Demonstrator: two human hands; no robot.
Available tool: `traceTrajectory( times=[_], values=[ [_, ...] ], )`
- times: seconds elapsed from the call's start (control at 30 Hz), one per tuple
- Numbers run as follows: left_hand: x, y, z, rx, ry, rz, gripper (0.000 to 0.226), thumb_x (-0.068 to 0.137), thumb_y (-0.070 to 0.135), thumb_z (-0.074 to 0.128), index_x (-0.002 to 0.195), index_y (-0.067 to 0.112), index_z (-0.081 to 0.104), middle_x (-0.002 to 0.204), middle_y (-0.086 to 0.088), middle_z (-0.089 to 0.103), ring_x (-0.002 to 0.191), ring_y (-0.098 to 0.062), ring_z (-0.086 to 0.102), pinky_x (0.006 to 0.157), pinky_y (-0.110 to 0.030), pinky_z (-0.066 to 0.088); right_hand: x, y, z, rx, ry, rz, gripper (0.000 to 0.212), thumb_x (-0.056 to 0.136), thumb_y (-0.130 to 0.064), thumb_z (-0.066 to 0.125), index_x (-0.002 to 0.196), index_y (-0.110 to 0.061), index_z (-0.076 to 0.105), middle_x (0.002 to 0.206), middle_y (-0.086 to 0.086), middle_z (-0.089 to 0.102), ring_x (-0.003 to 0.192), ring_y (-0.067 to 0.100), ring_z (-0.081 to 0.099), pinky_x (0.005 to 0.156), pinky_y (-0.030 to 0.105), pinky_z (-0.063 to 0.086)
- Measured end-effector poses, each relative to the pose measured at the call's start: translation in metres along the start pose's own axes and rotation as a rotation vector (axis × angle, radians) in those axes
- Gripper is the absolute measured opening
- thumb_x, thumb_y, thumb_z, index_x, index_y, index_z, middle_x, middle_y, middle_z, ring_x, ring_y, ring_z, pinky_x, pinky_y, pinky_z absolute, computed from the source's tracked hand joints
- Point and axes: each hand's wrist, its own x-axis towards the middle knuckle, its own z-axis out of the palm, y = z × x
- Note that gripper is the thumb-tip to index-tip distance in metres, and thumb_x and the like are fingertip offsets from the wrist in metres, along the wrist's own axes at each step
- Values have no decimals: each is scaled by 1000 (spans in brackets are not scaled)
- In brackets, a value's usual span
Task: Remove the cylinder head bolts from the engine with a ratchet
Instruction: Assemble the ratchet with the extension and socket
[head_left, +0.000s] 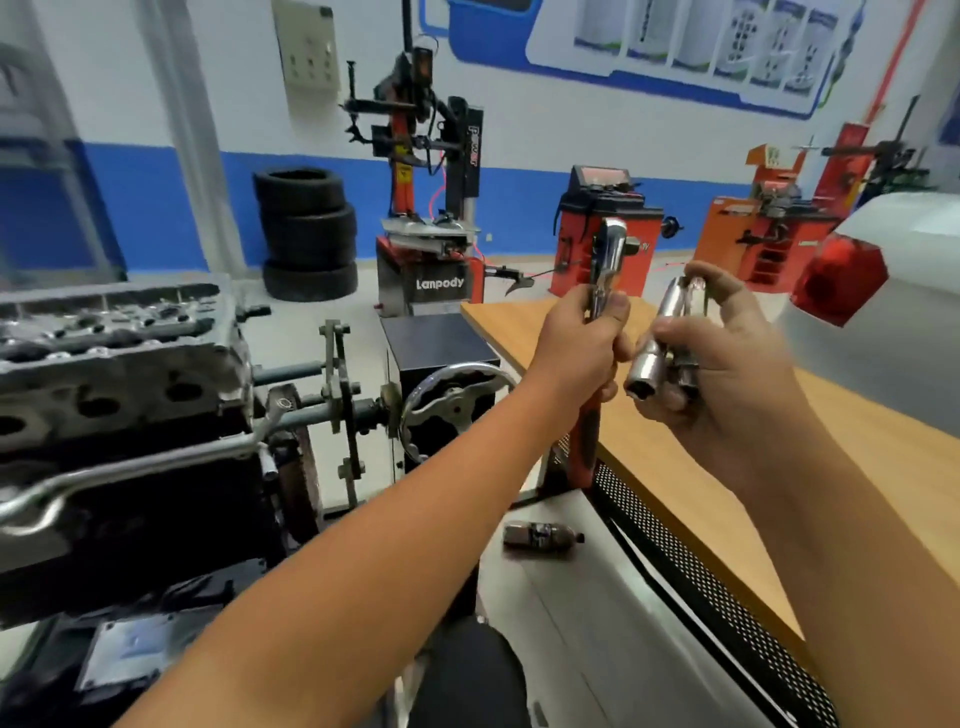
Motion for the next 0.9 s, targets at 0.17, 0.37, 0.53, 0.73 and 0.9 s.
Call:
traceTrajectory(
  times=[0.17, 0.37, 0.53, 0.73, 0.9],
  values=[
    [-25, -3, -40, -80, 11, -191, 34, 105, 53, 51, 102, 20, 57, 65, -3, 50, 39, -11, 42, 37, -22, 34, 6, 17, 38, 69, -73, -38, 69, 98, 7, 58, 141, -44, 40, 86, 19, 54, 49, 16, 41, 44, 27, 37],
    [-96, 2, -134, -125, 252, -247, 70, 96, 76, 23, 77, 13, 48, 51, 2, 30, 37, -10, 22, 40, -17, 18, 12, 73, 131, 226, -33, 28, 12, 101, -6, 61, 96, -12, 52, 91, 13, 75, 51, 11, 45, 50, 23, 39],
    [-142, 34, -250, -248, 253, -81, 59, 96, 67, 38, 92, 10, 53, 49, -1, 34, 35, -9, 20, 43, -20, 8, 15, 120, 227, 324, -92, 96, 32, 91, -28, 66, 108, -5, 52, 84, 10, 74, 47, 7, 45, 42, 19, 41],
    [-203, 39, -342, -342, 302, 169, 46, 90, 61, 63, 108, 19, 62, 61, -7, 44, 41, -9, 26, 42, -22, 11, -6, 169, 336, 406, -186, 225, 30, 96, -33, 63, 109, -6, 67, 80, 12, 69, 46, 7, 46, 41, 20, 41],
    [-223, 36, -386, -344, 449, 281, 39, 91, 63, 55, 102, 27, 69, 65, -6, 52, 42, -7, 34, 42, -17, 22, -12, 189, 390, 604, -201, 473, 63, 101, -49, 56, 112, 13, 63, 56, -1, 48, 42, 5, 38, 36, 19, 34]
  ],
)
